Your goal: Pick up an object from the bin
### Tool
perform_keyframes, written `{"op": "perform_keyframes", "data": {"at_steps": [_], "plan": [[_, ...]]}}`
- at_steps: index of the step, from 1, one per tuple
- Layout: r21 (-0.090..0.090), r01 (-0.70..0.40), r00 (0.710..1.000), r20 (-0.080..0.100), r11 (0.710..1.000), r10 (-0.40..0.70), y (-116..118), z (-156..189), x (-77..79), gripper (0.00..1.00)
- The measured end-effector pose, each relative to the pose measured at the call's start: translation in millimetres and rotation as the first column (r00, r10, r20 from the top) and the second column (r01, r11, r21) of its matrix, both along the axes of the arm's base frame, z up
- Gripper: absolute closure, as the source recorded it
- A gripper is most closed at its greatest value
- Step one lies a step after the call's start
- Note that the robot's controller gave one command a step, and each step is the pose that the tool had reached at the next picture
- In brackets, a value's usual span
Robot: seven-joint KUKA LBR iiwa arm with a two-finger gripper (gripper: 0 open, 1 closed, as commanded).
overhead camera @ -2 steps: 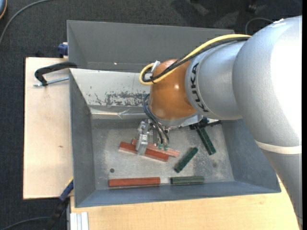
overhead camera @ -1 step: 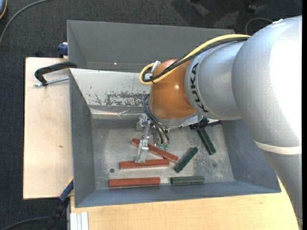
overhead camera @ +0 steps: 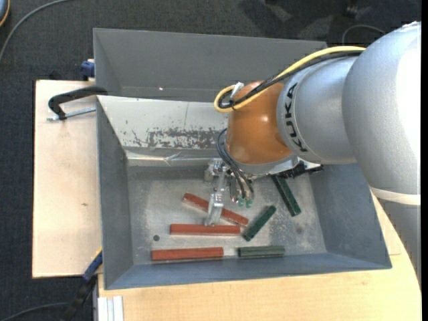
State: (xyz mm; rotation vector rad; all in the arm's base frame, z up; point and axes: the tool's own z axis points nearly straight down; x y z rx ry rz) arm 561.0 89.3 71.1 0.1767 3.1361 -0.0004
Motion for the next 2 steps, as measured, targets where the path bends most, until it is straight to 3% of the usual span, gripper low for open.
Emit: {"op": "perform_keyframes", "data": {"at_steps": [1,2], "plan": [[0.002,-0.002,1.0,0.0,1.0,0.002,2,0,-0.3,1.0],[0.004,0.012,1.0,0.012,1.0,-0.012,2,133,-23.6,1.0]]}}
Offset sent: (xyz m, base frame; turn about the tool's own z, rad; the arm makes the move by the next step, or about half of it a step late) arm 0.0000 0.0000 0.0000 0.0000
